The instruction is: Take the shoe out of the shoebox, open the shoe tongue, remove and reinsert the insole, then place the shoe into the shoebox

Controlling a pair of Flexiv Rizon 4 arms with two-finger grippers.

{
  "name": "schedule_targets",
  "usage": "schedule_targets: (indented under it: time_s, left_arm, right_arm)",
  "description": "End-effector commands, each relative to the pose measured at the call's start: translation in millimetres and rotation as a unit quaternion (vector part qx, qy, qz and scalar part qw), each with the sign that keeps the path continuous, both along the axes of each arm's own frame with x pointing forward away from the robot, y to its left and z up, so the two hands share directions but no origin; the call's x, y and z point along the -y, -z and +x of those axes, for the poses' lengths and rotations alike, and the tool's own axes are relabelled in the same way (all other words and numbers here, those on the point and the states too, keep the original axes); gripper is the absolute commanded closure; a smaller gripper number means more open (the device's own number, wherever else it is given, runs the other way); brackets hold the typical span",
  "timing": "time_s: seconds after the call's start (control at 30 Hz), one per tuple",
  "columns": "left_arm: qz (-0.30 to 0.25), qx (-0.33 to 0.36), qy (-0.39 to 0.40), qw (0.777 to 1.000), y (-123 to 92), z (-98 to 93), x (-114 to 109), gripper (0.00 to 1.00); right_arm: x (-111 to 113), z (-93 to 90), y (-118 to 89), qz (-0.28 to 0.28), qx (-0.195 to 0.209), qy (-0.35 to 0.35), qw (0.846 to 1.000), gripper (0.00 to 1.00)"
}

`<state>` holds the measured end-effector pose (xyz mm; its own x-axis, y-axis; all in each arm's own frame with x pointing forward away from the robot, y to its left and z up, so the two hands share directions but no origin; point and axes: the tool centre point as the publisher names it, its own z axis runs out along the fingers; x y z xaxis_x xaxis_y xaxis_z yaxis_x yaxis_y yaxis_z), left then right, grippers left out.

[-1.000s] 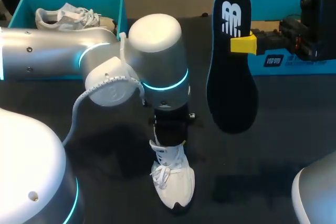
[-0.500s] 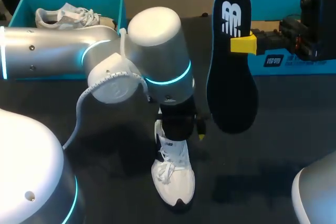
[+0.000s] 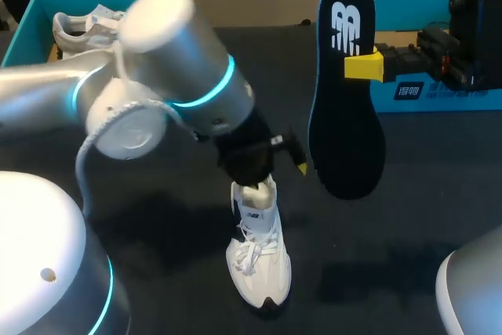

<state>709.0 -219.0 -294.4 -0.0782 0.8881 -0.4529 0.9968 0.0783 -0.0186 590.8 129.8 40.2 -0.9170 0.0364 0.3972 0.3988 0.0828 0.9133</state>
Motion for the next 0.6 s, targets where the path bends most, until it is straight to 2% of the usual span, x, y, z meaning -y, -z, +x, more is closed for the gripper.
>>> schedule_targets:
  time_s: [0.03,0.3,0.6]
  left_arm:
    - [-0.102,0.010,-0.011,0.995,-20,0.2,-29,0.00]
    - [-0.197,0.027,-0.006,0.980,-61,6.1,-53,0.00]
    - [-0.276,0.052,0.006,0.960,-104,12.8,-66,0.00]
  right_arm:
    - [-4,4.9,-1,-0.002,-0.001,-0.003,1.000,1.00]
    - [-4,4.9,-1,-0.002,-0.001,-0.003,1.000,1.00]
    - [-4,4.9,-1,-0.002,-0.001,-0.003,1.000,1.00]
